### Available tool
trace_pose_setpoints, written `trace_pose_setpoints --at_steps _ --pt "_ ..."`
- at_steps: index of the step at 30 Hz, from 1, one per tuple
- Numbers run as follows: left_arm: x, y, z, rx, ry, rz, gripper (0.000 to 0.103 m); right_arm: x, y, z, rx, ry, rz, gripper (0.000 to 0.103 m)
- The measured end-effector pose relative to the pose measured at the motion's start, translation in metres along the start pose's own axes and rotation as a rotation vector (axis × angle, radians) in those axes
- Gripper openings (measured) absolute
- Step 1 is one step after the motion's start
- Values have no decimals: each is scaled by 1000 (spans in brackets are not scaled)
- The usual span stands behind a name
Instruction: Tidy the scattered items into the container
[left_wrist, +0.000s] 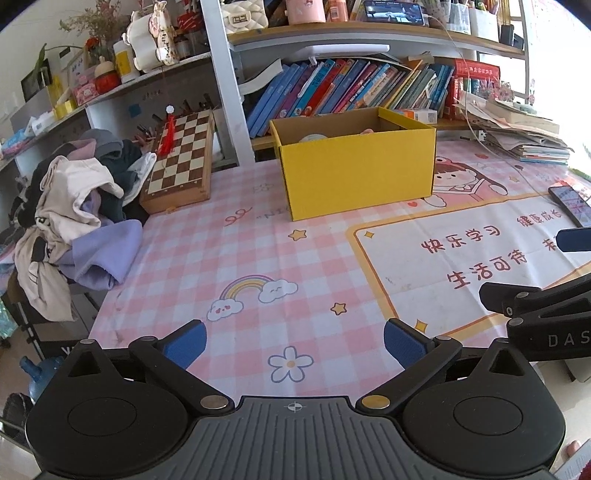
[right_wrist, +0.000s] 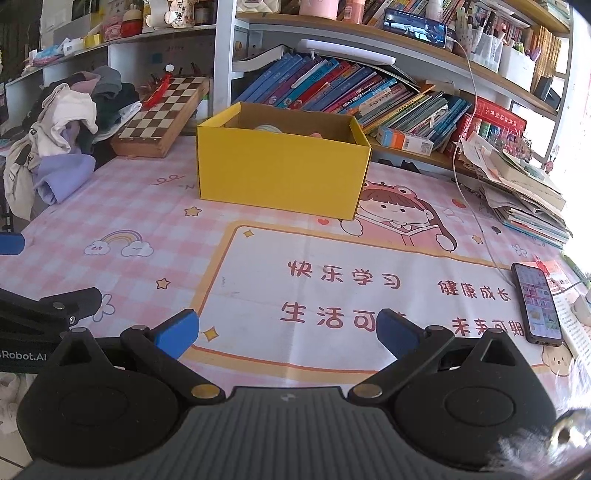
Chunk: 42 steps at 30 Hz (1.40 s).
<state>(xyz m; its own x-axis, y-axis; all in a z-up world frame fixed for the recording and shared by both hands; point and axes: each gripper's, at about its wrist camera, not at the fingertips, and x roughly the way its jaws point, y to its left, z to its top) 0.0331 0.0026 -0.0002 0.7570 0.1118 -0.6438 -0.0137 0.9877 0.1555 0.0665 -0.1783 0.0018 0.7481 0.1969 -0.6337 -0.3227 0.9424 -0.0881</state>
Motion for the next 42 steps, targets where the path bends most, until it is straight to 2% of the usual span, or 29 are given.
trace_pose_setpoints --at_steps 42 --pt "0 -4 0 2 7 -12 103 2 1 -1 11 11 -7 103"
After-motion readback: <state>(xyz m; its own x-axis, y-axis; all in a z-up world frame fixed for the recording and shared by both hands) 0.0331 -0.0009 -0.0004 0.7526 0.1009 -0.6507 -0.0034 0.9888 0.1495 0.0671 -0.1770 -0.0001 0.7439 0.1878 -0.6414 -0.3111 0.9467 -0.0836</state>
